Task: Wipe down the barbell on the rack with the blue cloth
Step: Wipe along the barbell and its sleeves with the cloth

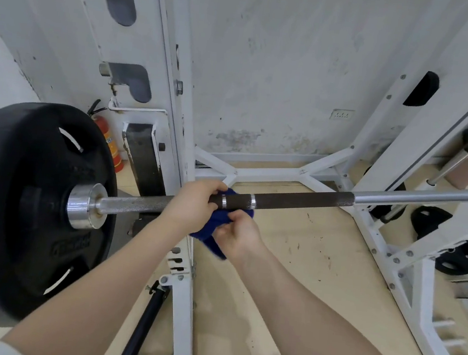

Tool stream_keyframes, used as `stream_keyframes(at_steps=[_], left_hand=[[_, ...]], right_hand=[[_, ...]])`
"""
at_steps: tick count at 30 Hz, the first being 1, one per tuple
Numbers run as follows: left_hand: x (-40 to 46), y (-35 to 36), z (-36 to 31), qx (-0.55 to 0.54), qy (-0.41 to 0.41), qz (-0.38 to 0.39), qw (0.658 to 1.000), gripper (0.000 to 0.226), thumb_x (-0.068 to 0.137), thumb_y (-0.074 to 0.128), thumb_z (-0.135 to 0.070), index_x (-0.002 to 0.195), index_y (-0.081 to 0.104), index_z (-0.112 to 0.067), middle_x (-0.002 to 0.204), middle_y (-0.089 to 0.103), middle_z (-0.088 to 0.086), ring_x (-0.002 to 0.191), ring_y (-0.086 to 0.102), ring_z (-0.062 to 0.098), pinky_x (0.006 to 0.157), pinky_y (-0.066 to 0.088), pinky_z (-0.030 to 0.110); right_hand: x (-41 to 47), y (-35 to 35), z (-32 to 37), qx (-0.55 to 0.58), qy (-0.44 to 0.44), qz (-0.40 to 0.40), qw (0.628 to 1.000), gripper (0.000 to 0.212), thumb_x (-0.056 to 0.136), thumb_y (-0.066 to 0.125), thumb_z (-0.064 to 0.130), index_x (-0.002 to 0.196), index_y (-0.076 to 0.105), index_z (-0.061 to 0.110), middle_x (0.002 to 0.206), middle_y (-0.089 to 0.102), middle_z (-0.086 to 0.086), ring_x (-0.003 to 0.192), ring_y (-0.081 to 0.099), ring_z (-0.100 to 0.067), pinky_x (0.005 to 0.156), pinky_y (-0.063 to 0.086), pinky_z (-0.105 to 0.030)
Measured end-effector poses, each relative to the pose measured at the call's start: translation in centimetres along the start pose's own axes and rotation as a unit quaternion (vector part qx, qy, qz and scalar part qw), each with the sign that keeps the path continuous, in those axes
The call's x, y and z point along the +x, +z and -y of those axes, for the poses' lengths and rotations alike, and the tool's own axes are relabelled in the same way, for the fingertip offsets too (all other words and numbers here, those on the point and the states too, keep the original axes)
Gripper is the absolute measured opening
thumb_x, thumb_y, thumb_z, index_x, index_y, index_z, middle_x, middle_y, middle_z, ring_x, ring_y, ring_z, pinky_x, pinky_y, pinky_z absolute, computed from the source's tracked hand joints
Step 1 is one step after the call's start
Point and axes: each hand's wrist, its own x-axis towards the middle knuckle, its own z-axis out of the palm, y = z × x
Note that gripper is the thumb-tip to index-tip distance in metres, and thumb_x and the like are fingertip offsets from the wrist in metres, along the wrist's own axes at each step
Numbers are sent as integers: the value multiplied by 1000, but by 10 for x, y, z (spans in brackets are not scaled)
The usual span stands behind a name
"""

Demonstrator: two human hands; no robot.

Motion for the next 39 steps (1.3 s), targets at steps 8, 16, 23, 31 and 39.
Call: stream_keyframes(at_steps=[8,16,23,31,39], left_hand=[[-2,5,4,-2,28,-15,1000,42,91,46,0,126,57,-19,128,60,0,116,51,17,89,31,15],[-8,12,-1,7,19,-52,998,43,93,43,-1,129,54,-21,131,57,1,120,50,21,98,35,24],[-10,21,-7,40,20,-85,995,40,92,42,-2,127,55,-16,122,60,6,111,53,24,88,44,32],[3,54,-47,171,65,-110,977,40,94,41,-18,134,43,-21,132,51,-1,126,40,23,105,27,32],[13,61,-52,174,44,-120,976,35,95,44,-16,128,53,-22,121,58,3,110,50,28,92,36,37]], right_hand=[[3,-42,76,51,-58,-15,997,39,93,24,-1,114,54,15,102,63,-9,82,56,-15,72,45,-25],[-3,-27,38,24,-25,4,999,34,96,30,0,124,49,2,126,55,-20,97,59,-29,93,43,-37],[-6,-66,119,134,-114,-50,983,35,98,28,4,122,54,6,117,59,-3,106,56,-14,77,46,-21],[-11,-44,90,63,-80,-55,993,34,97,31,1,128,46,7,126,53,-13,122,50,-25,94,41,-32],[-8,-75,147,137,-112,-44,983,31,95,32,3,116,54,9,103,61,-8,92,57,-13,70,48,-25]])
